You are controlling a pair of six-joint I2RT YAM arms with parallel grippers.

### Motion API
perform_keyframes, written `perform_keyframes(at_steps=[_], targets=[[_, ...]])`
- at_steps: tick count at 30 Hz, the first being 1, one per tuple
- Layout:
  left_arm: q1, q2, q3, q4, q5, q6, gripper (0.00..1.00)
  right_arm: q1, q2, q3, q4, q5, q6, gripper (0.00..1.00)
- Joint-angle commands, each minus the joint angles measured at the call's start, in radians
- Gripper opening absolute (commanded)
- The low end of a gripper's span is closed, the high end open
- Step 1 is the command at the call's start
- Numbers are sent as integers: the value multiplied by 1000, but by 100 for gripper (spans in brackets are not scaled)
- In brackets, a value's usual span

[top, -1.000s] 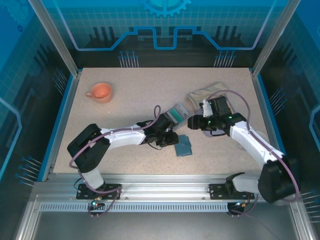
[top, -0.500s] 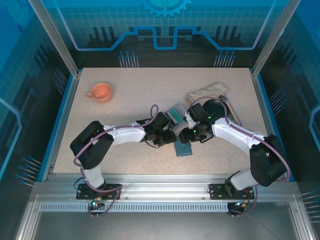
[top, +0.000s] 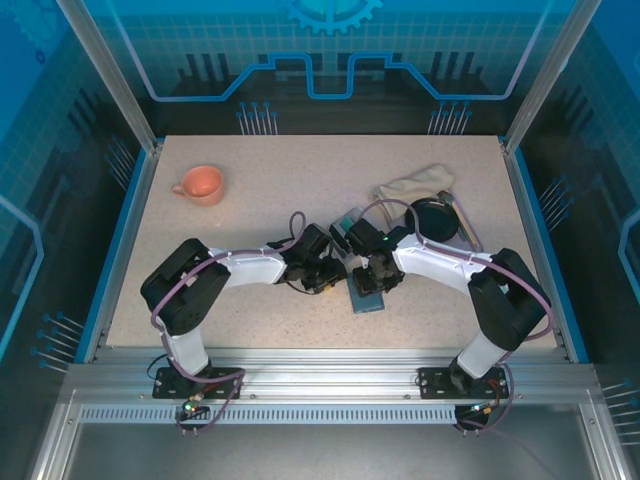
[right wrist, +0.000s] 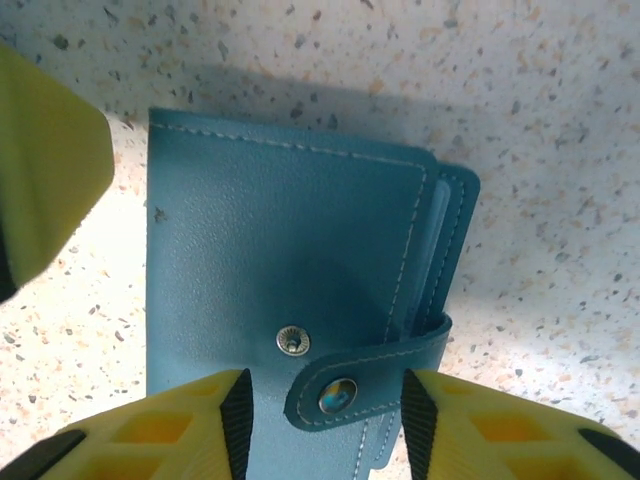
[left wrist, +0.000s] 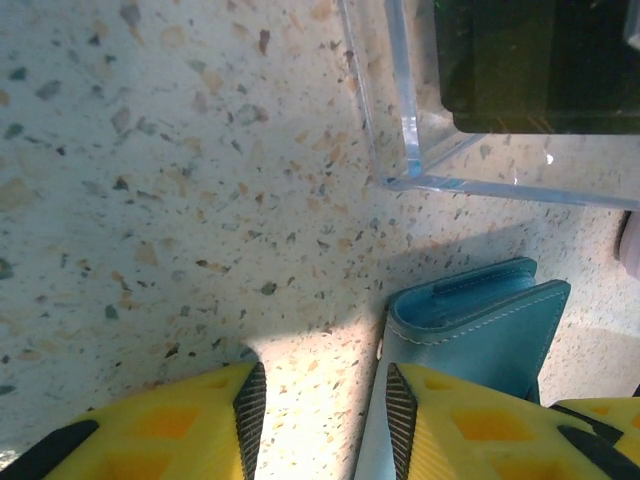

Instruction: Put the credit cards into the card holder

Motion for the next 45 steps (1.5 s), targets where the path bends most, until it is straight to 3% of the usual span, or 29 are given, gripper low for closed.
perform_keyframes(at_steps=[1,8,10,15,22,45], targets=[[6,-27,-22,-1,18,-11,40,22,15,36,-41,49,22,39],[7,-24,-19,-1,21,-7,40,26,20,43,-51,62,34,24],[7,-23,-18,-2,22,-6,40,27,21,46,-56,69,32,23],[6,-25,-17,-2,24,-6,40,34,21,57,-52,44,24,39],[7,-27,-20,0,20,-9,40,38,59,68,-62,71,29,41],[5,-24,-16,6,40,9,40,42,4,67,-70,100,35,0]])
